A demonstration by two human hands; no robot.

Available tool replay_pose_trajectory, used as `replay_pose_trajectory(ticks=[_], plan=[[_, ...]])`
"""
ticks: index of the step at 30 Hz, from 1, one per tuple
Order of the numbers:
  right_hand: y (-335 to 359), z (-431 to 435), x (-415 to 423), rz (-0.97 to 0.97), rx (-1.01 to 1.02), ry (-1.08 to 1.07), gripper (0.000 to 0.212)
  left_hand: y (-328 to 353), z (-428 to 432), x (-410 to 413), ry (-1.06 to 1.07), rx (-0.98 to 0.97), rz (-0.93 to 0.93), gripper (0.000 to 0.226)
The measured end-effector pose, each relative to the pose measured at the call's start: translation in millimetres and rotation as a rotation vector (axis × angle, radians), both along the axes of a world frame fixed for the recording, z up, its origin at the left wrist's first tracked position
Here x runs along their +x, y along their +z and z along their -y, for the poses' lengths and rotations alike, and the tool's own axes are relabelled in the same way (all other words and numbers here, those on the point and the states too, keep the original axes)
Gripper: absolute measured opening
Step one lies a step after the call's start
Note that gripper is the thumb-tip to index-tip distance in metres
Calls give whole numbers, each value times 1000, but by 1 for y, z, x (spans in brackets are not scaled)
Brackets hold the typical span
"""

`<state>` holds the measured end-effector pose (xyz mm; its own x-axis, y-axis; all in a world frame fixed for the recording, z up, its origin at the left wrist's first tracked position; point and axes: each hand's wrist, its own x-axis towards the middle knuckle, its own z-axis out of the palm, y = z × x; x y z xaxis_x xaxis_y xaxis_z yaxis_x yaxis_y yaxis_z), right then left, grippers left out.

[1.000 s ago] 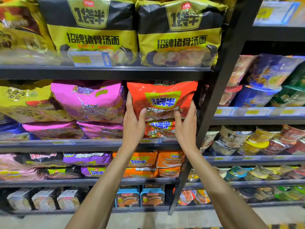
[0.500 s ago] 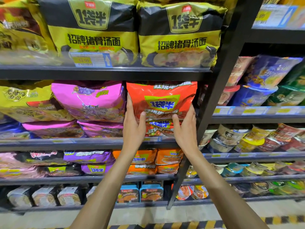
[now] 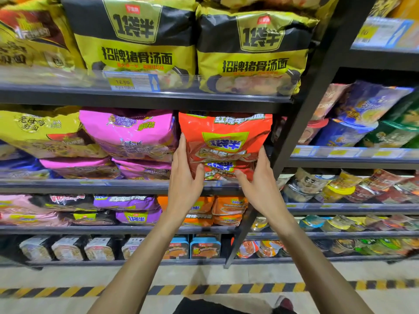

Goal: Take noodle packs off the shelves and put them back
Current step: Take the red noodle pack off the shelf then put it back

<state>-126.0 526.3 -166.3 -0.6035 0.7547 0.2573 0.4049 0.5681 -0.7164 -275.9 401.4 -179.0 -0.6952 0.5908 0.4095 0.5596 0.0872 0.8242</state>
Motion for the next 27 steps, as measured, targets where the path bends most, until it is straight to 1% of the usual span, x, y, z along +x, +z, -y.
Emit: replay_pose_trajectory(ticks=[2, 5, 8, 11, 13, 17, 21, 25, 27], plan=[[7, 10, 7, 33, 14, -9, 84, 6, 10, 0, -17, -44, -28, 79], [18, 26, 18, 177, 47, -45, 81, 14, 27, -6, -76, -137, -79, 76], [35, 41, 25, 302, 52, -48, 75, 24, 45, -17, -183, -299, -136, 80], [57, 54, 30, 521, 104, -39, 66, 38, 57, -25, -253, -478, -220, 84], [70, 65, 32, 640, 141, -34, 60, 51, 64, -25, -273, -590, -283, 78], [90, 84, 31, 807, 245, -2, 57, 85, 76, -21, -258, -838, -427, 55], [97, 106, 34, 862, 294, 20, 56, 97, 95, -18, -247, -957, -497, 50], [98, 128, 41, 888, 231, 52, 54, 97, 117, -16, -288, -1180, -545, 58], [103, 139, 48, 905, 224, 56, 53, 96, 129, -13, -290, -1248, -579, 59]])
